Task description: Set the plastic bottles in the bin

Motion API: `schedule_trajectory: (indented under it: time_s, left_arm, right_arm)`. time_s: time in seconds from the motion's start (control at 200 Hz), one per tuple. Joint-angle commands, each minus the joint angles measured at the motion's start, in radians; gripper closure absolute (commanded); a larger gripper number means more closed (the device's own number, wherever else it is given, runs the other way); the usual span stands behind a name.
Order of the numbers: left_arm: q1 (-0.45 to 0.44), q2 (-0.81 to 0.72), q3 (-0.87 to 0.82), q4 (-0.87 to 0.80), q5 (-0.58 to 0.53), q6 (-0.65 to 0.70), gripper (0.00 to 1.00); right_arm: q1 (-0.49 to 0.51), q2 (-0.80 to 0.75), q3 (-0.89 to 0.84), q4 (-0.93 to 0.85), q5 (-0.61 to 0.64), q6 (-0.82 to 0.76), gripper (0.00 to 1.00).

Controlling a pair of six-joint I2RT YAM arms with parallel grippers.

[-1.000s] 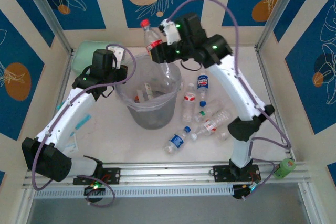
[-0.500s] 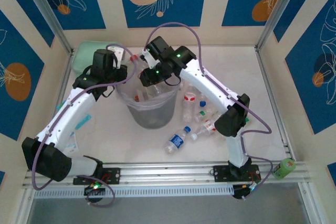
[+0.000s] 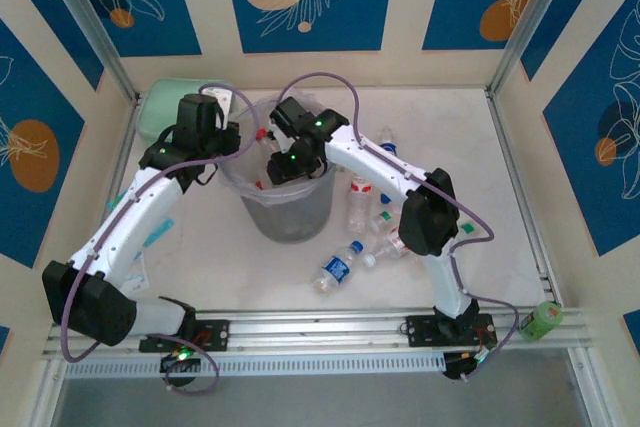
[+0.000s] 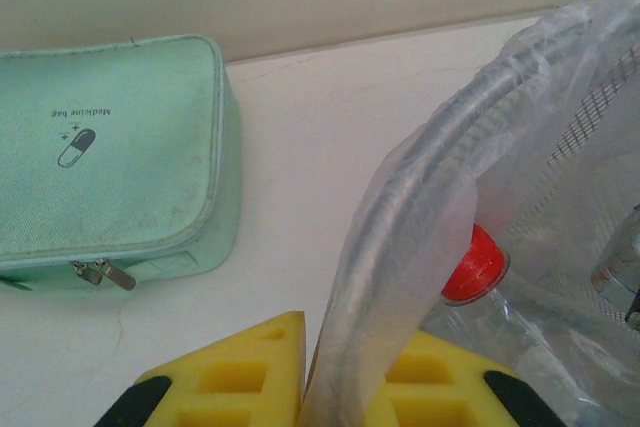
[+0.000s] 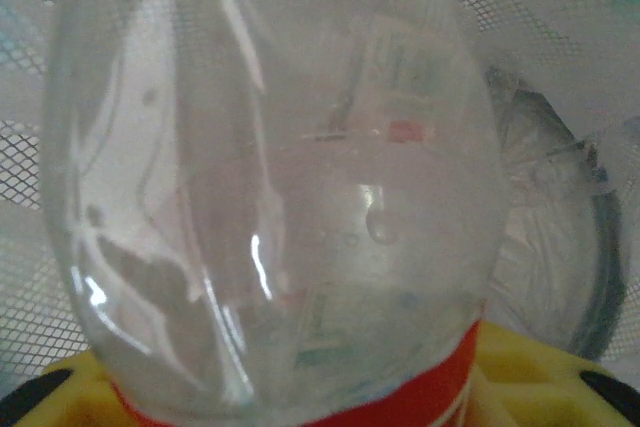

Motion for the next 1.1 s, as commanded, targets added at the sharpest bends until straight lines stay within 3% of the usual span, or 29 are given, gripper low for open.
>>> schedule_trajectory:
  time_s: [0.0, 0.155, 0.46, 0.58, 0.845, 1.096]
  left_arm:
    - [-0.016, 0.02, -0.041, -0.055, 0.035, 0.032, 1.0]
    - [-0.019, 0.019, -0.041, -0.056, 0.035, 0.032, 1.0]
    - [-0.021, 0.029, -0.044, -0.055, 0.028, 0.033, 1.0]
    - [-0.02, 0.028, -0.044, -0.052, 0.025, 0.032, 1.0]
    - [-0.02, 0.029, -0.044, -0.052, 0.021, 0.036, 1.0]
    - [-0.02, 0.038, -0.046, -0.052, 0.021, 0.037, 1.0]
  right_arm:
    - [-0.007, 0.098, -0.089, 0.001, 0.025, 0.068, 0.46]
    - [-0.005, 0.076, -0.114, 0.005, 0.034, 0.064, 0.28]
    - [0.002, -0.076, -0.034, -0.06, 0.074, 0.022, 0.12]
    - [0.006, -0.125, 0.031, -0.098, 0.073, -0.01, 0.0]
    - [0.005, -0.24, 0.125, -0.14, 0.035, -0.046, 0.01]
    - [-0.042, -0.409, 0.066, -0.105, 0.073, -0.052, 0.01]
